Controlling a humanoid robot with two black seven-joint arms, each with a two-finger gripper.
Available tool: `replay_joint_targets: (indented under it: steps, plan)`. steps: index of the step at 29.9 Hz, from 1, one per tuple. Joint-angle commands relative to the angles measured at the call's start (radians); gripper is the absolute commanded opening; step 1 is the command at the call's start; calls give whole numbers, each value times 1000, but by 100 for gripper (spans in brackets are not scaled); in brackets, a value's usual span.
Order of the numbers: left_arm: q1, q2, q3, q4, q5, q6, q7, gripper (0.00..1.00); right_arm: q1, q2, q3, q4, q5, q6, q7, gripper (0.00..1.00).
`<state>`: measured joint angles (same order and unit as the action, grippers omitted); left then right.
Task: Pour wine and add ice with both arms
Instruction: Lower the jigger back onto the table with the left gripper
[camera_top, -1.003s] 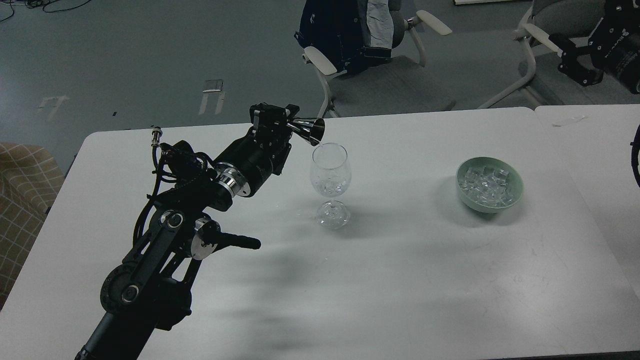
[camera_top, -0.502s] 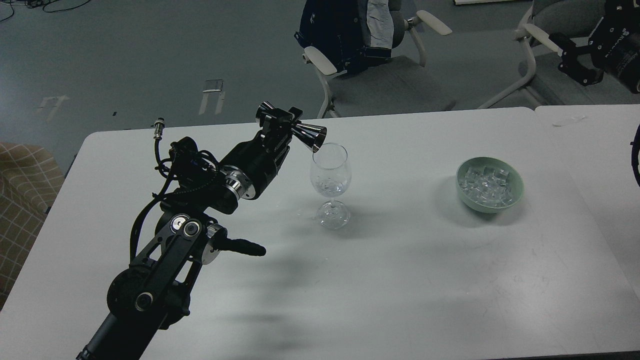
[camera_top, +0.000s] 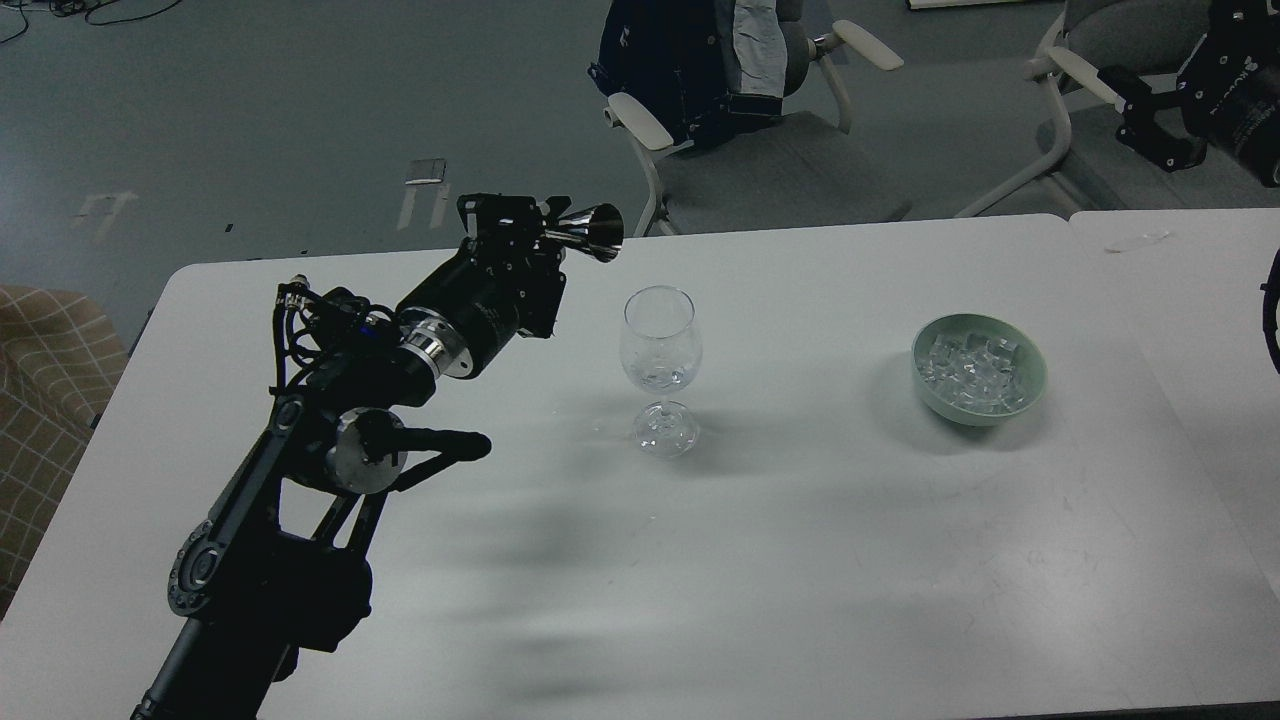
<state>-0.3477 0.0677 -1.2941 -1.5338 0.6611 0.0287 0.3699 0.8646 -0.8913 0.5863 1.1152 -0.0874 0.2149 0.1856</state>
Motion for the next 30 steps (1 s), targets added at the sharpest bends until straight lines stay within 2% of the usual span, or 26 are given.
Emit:
replay_joint_targets:
  steps: [1, 6, 13, 17, 21, 24, 30]
  plan:
    - [26, 35, -103, 3, -271, 5, 4, 0, -1, 0, 0, 0, 0, 0, 0, 100]
    - [153, 47, -218, 11, -483, -9, 3, 0, -3, 2, 0, 0, 0, -2, 0, 100]
    - [291, 18, -293, 70, -492, -26, -12, 0, -4, 2, -2, 0, 0, -2, 0, 100]
    - [299, -14, -310, 90, -494, -56, -14, 0, -4, 3, -2, 0, 0, -2, 0, 100]
    - [299, -20, -312, 171, -494, -75, -29, 0, -7, 2, -2, 2, 0, -2, 0, 100]
    - [299, -22, -310, 228, -494, -128, -55, 6, -9, 0, -2, 2, 0, -2, 0, 100]
    - [299, -23, -310, 277, -494, -139, -58, 14, -9, 0, -2, 2, 0, -2, 0, 100]
